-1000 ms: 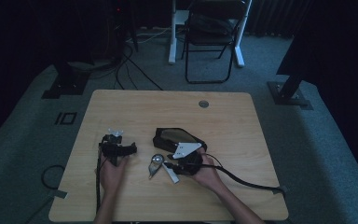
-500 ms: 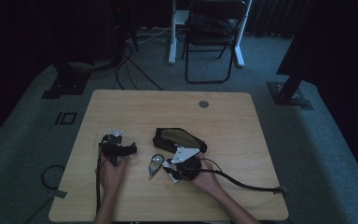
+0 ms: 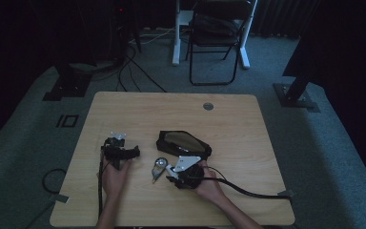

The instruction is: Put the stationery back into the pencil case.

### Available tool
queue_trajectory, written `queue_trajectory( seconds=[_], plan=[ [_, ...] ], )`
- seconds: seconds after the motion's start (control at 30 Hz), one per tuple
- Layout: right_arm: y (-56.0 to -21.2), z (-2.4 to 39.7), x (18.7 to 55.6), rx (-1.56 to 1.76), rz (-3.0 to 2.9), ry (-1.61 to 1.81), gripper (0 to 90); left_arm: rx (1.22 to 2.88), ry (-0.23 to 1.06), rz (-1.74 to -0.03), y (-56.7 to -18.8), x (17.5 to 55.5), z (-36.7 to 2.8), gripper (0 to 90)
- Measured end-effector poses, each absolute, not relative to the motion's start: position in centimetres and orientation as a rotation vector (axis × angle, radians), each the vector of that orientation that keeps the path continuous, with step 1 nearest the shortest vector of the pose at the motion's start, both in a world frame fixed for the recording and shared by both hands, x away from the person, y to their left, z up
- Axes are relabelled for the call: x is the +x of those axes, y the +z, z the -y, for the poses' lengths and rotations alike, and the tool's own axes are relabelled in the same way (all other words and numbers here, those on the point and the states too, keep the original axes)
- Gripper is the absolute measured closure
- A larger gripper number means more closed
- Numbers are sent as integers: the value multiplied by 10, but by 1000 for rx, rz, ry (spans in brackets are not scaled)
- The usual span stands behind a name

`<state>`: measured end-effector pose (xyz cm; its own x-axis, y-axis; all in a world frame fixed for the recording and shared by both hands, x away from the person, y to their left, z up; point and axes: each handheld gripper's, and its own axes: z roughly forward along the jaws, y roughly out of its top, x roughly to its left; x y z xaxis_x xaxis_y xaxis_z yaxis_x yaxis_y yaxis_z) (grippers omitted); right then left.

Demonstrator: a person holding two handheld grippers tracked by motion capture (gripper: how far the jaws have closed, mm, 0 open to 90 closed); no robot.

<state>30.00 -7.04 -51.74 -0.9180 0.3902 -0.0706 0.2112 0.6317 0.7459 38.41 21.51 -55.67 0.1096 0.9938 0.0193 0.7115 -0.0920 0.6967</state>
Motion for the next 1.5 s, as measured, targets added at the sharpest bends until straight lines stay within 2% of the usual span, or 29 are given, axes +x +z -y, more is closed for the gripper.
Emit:
queue_trajectory(
  seconds=[0.6, 1.1, 1.17, 1.5],
  plan=[
    [-535, 74, 303, 580, -2648, 1105, 598, 1863, 692, -1656, -557, 384, -215, 22],
    [-545, 74, 313, 630, -2641, 1017, 656, 1863, 692, -1656, -557, 384, -215, 22],
    [-548, 74, 315, 647, -2648, 1011, 692, 1864, 692, -1655, -557, 384, -215, 22],
    [-547, 84, 320, 706, -2655, 1013, 705, 1865, 692, -1655, -557, 384, -215, 22]
  ],
)
